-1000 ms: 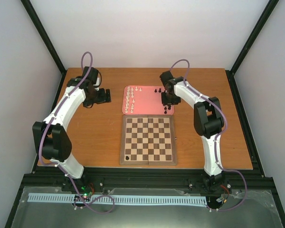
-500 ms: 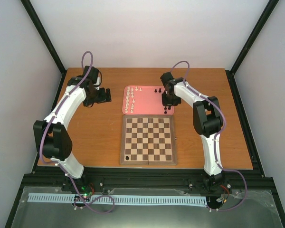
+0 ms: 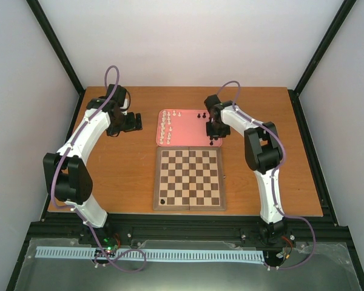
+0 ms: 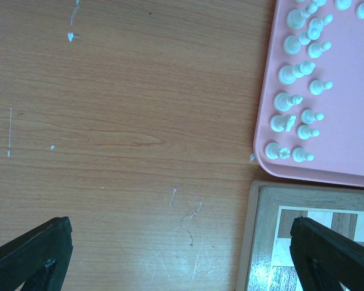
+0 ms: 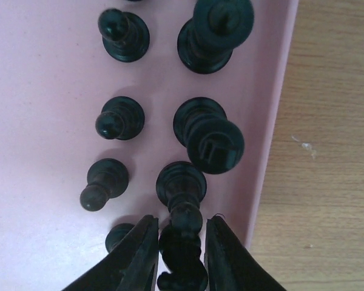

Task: Set up the chess pieces on the board
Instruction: Pick up the chess piece from the storage box, then place the chess piece on the chessboard.

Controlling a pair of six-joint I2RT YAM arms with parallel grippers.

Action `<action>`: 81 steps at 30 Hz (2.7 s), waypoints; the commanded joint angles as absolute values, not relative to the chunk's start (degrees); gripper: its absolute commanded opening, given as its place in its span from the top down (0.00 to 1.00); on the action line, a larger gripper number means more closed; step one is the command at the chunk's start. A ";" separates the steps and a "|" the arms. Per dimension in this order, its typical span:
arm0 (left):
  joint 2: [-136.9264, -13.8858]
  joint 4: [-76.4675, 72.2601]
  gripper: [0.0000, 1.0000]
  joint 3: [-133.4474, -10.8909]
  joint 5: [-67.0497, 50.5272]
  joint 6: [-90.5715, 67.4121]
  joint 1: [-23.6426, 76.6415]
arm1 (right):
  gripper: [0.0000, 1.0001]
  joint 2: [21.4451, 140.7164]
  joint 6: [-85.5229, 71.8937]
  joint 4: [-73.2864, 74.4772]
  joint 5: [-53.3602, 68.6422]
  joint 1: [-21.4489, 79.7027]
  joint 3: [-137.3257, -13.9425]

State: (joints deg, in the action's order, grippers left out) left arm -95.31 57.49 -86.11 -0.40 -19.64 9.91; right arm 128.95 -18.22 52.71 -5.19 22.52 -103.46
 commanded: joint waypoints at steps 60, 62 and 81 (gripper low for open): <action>-73.70 61.86 0.00 -77.82 -0.62 -18.65 9.76 | 0.97 117.93 -33.84 63.14 0.59 67.76 -100.39; -73.08 61.88 0.00 -77.45 -0.52 -18.67 9.76 | 0.97 118.78 -33.69 63.22 1.10 68.09 -100.58; -72.25 61.20 0.00 -75.97 -0.49 -18.45 9.76 | 0.96 122.57 -33.11 64.77 1.60 68.91 -102.93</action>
State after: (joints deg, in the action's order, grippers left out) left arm -73.21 61.34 -76.09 -0.49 -19.57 9.91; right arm 121.36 -32.64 63.72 1.56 68.36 -101.41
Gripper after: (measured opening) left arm 0.997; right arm 0.118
